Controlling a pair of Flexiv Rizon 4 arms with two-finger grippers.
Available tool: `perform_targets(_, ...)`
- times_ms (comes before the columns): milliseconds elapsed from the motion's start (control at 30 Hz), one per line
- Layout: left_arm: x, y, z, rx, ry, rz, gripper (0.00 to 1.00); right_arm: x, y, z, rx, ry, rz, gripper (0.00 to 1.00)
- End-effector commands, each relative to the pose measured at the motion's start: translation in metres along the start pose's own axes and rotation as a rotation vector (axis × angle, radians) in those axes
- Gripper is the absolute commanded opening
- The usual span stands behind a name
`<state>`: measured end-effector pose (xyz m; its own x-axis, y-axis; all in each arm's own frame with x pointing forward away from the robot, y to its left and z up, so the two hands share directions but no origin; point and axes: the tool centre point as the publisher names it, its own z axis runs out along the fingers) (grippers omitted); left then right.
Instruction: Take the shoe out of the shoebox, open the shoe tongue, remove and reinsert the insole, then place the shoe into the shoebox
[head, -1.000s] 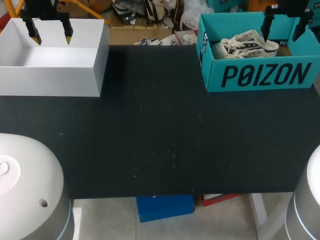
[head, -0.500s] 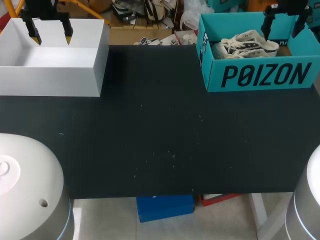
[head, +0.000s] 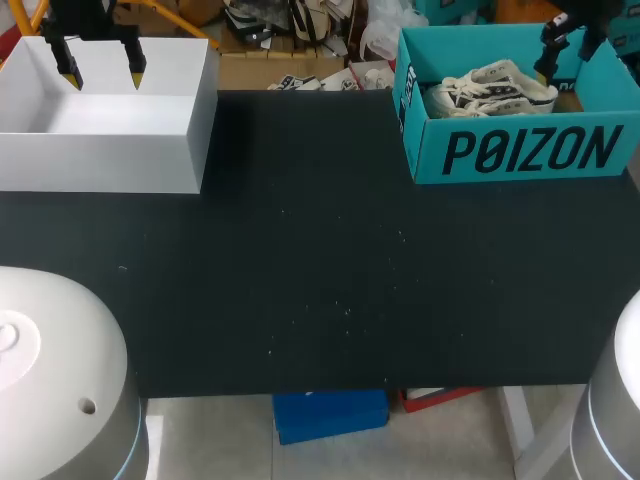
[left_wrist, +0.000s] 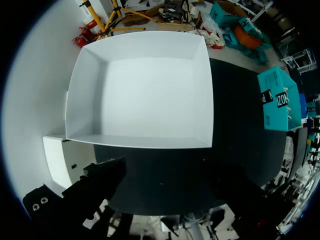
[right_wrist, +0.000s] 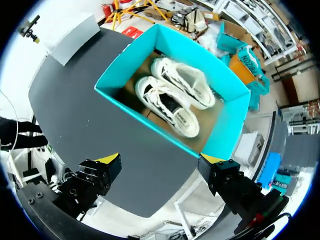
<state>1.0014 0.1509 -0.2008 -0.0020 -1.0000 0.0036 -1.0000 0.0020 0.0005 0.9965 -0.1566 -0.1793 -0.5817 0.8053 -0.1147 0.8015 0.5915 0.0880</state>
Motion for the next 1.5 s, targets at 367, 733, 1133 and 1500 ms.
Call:
perform_targets(367,0.000,0.000,-0.001,-0.001,-0.002,-0.001,1.00,0.008,0.019,0.013,0.059,0.106,-0.810,1.00)
perform_targets(733,0.000,0.000,-0.001,-0.001,-0.002,-0.001,1.00,0.002,0.050,0.020,0.046,0.043,-0.905,1.00)
perform_targets(1133,0.000,0.000,-0.001,-0.001,-0.002,-0.001,1.00,-0.008,0.060,0.042,0.003,0.114,-0.871,0.50)
perform_targets(1500,0.000,0.000,-0.001,-0.001,-0.002,-0.001,1.00,-0.028,0.088,0.075,-0.001,0.093,-0.904,0.47)
